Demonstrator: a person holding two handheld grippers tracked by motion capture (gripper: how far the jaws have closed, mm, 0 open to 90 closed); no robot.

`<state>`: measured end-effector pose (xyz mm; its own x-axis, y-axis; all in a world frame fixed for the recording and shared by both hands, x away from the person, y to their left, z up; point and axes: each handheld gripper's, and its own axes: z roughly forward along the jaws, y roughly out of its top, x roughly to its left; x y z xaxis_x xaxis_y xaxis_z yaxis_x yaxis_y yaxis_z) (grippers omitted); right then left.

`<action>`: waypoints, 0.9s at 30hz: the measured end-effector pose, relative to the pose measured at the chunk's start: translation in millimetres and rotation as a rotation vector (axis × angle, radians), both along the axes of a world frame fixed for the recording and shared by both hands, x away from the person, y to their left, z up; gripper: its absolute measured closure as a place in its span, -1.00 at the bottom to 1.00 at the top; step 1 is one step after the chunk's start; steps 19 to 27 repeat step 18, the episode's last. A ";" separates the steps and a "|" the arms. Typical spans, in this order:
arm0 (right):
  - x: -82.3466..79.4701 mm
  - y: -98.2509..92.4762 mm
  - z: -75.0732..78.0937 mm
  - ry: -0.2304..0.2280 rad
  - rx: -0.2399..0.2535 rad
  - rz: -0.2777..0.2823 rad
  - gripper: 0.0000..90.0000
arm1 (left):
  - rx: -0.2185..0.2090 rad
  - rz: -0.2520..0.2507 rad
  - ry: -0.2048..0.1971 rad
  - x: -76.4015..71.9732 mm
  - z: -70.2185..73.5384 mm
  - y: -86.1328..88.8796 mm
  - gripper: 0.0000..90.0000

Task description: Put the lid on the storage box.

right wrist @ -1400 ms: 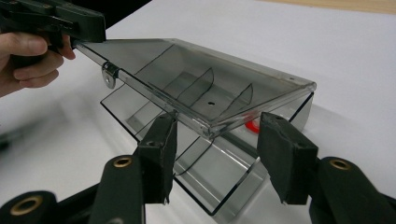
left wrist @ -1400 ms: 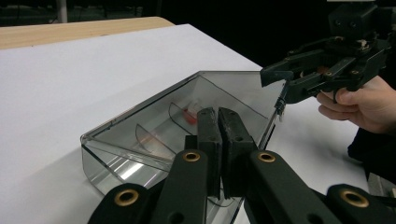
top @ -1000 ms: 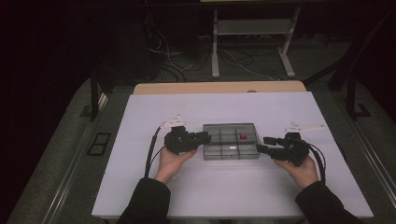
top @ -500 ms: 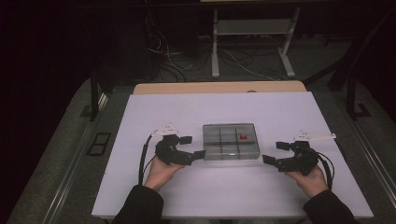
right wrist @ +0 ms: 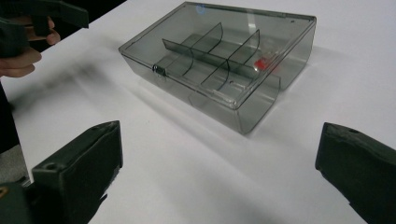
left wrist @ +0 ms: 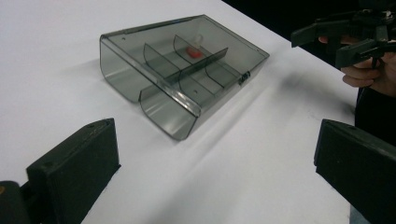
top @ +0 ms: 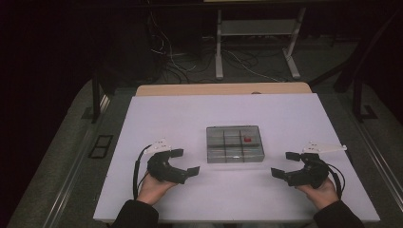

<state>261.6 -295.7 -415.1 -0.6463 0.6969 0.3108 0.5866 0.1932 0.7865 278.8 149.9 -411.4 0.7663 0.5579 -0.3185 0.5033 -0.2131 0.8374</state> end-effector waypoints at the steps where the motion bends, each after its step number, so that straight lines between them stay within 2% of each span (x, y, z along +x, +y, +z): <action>1: -1.5 -0.3 -0.8 0.002 0.001 -0.003 -0.99 | 0.001 -0.001 -0.002 -2.0 -1.1 1.6 -1.00; 12: -9.7 -3.5 -8.1 0.006 0.020 -0.016 -0.99 | 0.005 0.018 -0.019 -21.4 -11.7 14.0 -1.00; 27: -10.6 -4.0 -11.0 0.005 0.016 -0.009 -0.99 | 0.003 0.019 -0.022 -23.1 -14.6 14.9 -1.00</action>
